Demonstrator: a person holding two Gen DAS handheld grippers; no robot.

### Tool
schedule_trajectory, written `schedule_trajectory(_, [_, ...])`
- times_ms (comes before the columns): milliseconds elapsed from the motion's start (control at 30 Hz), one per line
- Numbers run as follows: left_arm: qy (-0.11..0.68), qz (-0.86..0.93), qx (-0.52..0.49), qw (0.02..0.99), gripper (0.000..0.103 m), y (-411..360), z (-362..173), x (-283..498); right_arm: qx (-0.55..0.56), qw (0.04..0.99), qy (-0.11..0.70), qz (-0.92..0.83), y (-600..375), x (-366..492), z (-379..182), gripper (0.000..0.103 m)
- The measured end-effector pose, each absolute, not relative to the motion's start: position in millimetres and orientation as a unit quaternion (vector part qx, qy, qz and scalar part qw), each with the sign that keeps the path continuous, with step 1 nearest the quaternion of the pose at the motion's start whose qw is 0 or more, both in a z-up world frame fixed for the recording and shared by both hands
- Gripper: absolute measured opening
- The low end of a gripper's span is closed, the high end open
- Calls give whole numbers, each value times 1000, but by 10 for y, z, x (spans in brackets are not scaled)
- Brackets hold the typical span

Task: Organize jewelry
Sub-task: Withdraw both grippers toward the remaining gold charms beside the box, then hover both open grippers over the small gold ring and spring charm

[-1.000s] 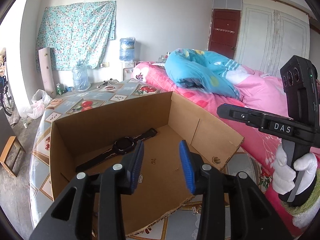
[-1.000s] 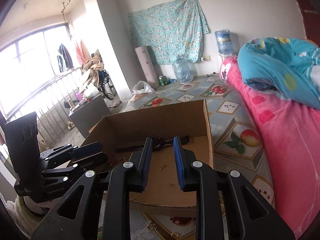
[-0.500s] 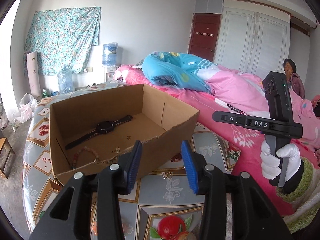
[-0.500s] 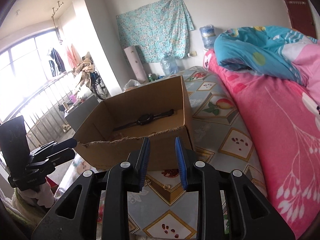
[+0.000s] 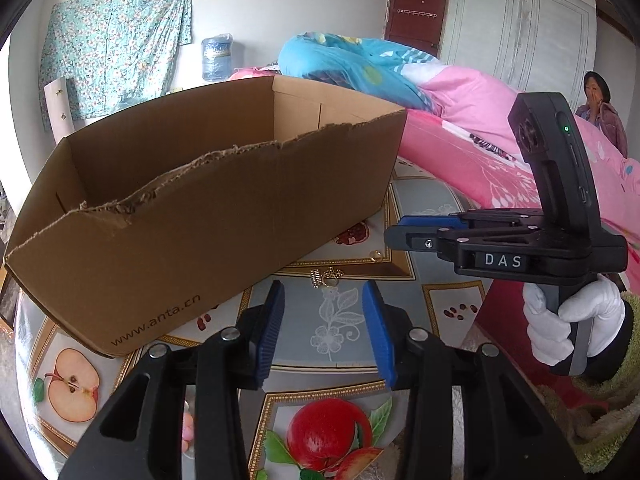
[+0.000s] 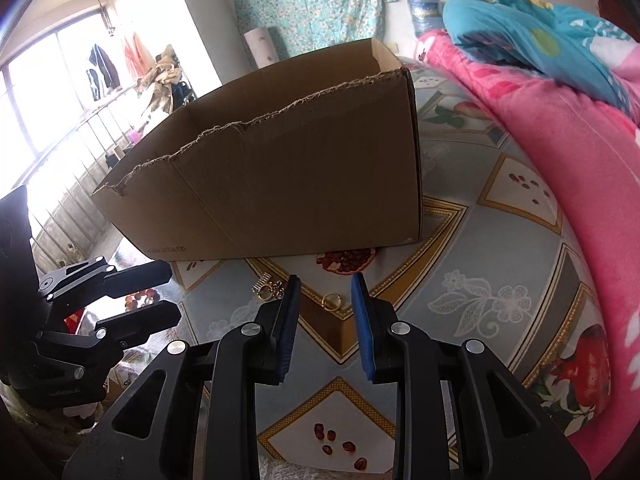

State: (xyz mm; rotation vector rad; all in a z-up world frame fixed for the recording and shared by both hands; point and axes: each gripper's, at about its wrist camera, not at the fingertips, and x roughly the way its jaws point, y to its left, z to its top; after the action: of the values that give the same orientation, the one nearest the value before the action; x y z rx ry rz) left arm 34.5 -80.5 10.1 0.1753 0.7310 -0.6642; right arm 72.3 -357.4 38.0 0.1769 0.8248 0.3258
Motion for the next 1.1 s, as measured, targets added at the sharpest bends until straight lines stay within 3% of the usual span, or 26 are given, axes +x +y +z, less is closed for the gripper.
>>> schedule_trajectory(133, [356,-307,103,877,26,-909,1,487,92,896,404,159,-3587,755,310,26])
schedule_trajectory(1100, [385,-303,168,855,25,-1249,-251,615,116,891,406,166,-3721,804,221,26])
